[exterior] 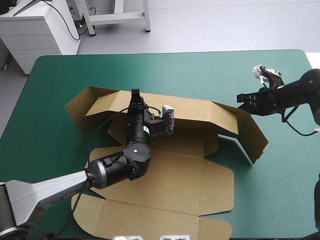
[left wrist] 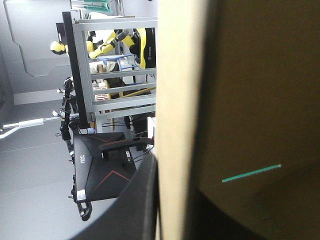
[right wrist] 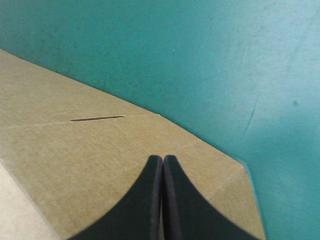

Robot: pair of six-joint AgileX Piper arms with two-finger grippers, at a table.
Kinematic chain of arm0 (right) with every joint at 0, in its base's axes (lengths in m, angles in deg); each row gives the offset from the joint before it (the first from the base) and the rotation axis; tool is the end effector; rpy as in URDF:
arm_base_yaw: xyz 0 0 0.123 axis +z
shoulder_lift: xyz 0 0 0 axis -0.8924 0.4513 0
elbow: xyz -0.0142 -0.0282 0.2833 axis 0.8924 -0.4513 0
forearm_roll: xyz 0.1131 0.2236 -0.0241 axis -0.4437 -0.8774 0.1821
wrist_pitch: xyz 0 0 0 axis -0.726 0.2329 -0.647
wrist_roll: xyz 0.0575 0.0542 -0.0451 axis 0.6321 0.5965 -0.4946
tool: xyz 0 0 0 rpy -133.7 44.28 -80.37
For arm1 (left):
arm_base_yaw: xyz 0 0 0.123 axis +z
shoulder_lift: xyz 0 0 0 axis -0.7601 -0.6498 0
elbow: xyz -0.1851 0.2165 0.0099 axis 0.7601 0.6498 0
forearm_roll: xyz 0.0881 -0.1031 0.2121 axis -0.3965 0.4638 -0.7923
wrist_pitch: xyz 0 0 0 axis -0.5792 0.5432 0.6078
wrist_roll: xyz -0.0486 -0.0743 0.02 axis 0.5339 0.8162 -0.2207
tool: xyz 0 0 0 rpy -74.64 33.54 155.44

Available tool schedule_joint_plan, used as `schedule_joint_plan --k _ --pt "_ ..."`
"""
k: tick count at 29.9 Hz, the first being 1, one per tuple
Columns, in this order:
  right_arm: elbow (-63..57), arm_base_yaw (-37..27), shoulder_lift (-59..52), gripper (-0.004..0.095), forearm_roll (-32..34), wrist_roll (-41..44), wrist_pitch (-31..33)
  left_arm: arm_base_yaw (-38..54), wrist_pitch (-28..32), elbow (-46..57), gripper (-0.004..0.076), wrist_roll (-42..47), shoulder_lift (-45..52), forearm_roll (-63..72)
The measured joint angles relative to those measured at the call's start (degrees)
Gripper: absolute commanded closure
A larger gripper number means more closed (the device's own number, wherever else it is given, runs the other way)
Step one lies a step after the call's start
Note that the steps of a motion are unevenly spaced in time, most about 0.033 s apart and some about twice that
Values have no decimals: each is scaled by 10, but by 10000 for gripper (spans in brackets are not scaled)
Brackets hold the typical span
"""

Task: Fold the box

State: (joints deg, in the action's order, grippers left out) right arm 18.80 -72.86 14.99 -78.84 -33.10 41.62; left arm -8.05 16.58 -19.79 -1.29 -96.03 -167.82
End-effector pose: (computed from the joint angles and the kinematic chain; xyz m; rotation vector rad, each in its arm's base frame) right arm 0.3241 -0.0029 0.3271 -0.0501 2.6262 0.7481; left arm 0.2351 -0.2343 0.2938 1.4550 1.4553 1.0323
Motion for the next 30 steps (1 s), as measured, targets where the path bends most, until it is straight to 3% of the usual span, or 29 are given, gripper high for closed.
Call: schedule_joint_plan --k 6,16,27,30 --pt "-90 -48 -26 928 -98 -71 -7 0 -2 0 732 0 0 0" --pt "-222 -57 -103 926 -181 -148 -4 0 -3 0 732 0 0 -1" --pt "-405 -40 -234 924 -351 -313 -130 0 -3 0 732 0 0 -1" --pt "-426 -16 -262 924 -361 -301 -150 0 -3 0 732 0 0 -1"
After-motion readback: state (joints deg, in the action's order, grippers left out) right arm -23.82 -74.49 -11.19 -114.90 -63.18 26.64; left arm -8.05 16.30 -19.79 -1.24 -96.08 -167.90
